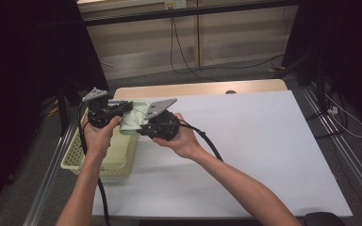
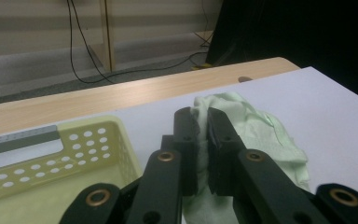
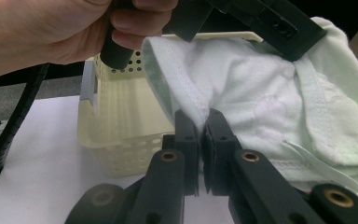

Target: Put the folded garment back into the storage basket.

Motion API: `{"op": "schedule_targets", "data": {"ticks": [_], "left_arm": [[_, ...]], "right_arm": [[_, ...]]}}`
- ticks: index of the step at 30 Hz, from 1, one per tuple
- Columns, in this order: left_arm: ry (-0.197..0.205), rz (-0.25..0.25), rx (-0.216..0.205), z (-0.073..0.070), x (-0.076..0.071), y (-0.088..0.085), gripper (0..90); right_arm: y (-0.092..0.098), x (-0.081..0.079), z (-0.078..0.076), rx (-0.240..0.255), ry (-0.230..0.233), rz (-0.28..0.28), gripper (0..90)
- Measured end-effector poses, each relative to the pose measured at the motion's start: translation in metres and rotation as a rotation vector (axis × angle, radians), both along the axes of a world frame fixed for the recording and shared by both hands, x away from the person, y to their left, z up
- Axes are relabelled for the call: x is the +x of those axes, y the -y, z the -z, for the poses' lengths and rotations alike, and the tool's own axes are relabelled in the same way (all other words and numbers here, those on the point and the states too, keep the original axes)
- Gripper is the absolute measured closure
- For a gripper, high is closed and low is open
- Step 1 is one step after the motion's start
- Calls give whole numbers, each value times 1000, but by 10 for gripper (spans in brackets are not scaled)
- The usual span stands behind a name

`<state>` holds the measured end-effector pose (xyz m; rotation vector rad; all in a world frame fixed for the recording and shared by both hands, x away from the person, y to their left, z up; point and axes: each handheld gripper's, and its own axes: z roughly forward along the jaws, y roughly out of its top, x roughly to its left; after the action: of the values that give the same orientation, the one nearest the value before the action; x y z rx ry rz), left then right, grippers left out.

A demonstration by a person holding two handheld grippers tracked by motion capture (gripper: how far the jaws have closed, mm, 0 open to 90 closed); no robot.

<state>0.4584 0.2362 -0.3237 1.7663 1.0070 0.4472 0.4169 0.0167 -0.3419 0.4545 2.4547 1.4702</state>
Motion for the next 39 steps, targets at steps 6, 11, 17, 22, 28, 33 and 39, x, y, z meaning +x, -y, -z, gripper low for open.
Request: {"op": "schedule_targets", "data": {"ticks": [6, 11, 17, 22, 28, 33, 39], "left_arm": [[0, -4, 2, 0, 0, -5, 839], [-4, -18, -2, 1, 1, -12, 839], [-5, -34, -1, 1, 0, -23, 840], [-3, -40, 1, 3, 0, -29, 840], [-13, -60, -3, 5, 2, -37, 840], [-16, -66, -2, 6, 3, -42, 839], [-13, -82, -4, 6, 3, -50, 839]], "right_arm": [[-8, 0, 0, 1, 0, -6, 861], [-13, 3, 1, 3, -3, -10, 861], [-20, 6, 2, 4, -4, -18, 861], [-29, 7, 3, 2, -8, -25, 861], [-37, 10, 5, 3, -15, -30, 861], [-43, 13, 6, 1, -18, -32, 861], [-49, 14, 5, -3, -20, -36, 860]]}}
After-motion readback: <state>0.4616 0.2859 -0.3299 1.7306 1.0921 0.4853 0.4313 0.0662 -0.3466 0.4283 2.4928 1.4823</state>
